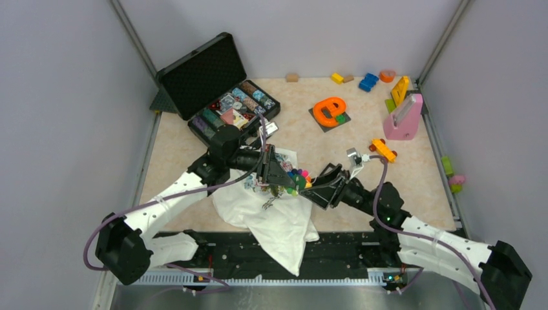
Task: Remove the brooch from the garment
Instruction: Close the brooch.
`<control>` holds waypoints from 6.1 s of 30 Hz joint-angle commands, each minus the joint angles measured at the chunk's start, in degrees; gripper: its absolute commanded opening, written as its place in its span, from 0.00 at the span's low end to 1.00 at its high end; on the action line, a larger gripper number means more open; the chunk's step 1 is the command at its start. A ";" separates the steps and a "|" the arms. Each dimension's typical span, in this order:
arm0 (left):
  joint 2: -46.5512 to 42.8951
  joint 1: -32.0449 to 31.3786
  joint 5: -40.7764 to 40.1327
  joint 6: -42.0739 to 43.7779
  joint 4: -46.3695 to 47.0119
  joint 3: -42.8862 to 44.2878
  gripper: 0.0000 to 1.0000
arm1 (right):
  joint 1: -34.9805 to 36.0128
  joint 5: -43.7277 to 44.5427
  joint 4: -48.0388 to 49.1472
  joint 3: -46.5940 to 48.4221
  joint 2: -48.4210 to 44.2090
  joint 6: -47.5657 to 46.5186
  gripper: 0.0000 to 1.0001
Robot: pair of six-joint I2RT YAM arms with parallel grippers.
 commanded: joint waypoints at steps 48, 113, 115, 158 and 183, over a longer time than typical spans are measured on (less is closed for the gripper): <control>-2.71 -1.19 0.74 -0.18 3.38 -2.67 0.00 | -1.44 -5.53 12.65 3.62 6.18 5.65 0.34; -1.79 -1.95 -2.24 6.17 -6.86 1.17 0.00 | -1.63 0.54 -1.60 0.11 -4.59 2.94 0.38; -1.88 -1.97 -2.11 5.80 -6.50 1.08 0.00 | -1.63 -0.28 -0.49 -0.72 -6.04 1.02 0.49; -0.62 -3.43 -0.38 5.18 -3.89 1.32 0.00 | -1.70 -7.10 7.90 3.49 3.88 0.57 0.43; -0.78 -3.53 -0.61 6.53 -5.16 1.77 0.00 | -1.70 -5.89 1.79 3.71 3.88 0.22 0.32</control>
